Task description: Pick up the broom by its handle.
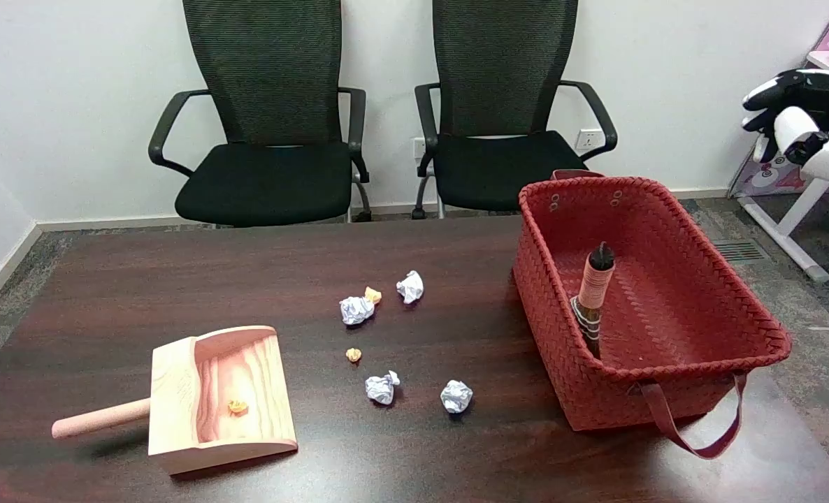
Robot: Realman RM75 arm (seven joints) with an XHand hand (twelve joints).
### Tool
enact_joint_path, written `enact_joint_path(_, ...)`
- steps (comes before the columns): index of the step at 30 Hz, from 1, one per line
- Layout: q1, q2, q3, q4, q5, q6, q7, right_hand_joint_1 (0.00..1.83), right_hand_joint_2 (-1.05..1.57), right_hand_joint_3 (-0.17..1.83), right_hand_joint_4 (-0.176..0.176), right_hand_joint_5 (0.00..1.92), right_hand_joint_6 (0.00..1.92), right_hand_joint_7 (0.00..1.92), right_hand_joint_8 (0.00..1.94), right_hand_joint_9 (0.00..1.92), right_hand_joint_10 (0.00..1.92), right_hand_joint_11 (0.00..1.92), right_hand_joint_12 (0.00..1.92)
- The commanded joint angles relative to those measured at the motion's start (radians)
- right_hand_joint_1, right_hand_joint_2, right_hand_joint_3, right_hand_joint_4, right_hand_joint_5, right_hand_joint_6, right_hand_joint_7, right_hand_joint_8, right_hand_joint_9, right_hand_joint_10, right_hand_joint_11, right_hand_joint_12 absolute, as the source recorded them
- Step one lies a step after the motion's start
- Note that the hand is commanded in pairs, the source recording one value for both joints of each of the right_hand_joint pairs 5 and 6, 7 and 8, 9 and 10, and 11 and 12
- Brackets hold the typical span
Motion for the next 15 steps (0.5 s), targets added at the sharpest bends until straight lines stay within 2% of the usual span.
enact_joint_path(1,-0.012,-0.005,-0.035,0.028,-0.104,-0.062,0.019,0.93,0.81,1.25,-0.176,0.78,0.78,0.78,0.78,0.93,0.93,1.27,1.27)
enact_joint_path(6,-0.012,-0.005,-0.044,-0.012,-0.105,-0.042,-0.050,0.93,0.82,1.24,-0.176,0.76,0.76,0.76,0.76,0.94,0.94,1.27,1.27)
enact_joint_path(15,-0.058,-0.024,-0.025,-0.060,-0.073,-0.046,-0.040,0.93,0.84,1.21,-0.176,0.75,0.75,0.75,0.75,0.94,0.94,1.28,1.28)
